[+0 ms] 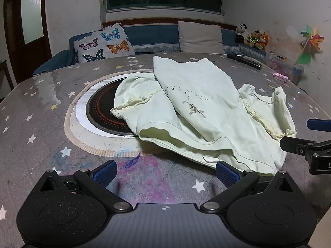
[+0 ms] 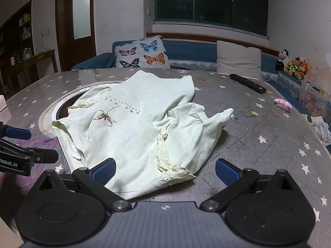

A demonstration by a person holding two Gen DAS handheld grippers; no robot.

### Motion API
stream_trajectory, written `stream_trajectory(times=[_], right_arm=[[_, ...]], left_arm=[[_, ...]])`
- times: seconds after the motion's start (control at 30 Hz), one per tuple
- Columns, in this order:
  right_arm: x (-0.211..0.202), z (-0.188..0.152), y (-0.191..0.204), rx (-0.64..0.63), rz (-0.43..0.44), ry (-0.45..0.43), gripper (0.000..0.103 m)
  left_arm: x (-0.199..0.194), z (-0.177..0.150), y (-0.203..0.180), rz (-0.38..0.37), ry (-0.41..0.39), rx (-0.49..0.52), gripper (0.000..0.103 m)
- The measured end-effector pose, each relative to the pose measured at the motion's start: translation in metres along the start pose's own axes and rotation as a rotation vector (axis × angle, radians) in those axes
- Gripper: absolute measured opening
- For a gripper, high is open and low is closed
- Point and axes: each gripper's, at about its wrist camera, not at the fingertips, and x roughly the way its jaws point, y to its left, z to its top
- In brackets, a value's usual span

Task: Fold clothes
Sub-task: 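Move both grippers toward the crumpled pale green T-shirt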

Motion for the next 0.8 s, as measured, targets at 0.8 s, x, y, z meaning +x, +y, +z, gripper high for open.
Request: stream_trajectory(times=[0.8], right_arm=[[0.019, 0.007, 0.001, 0.000, 0.016, 0.032, 0.103]], left_arm=[[0.013, 0.007, 0.004, 0.007, 0.016, -0.005, 0.103]])
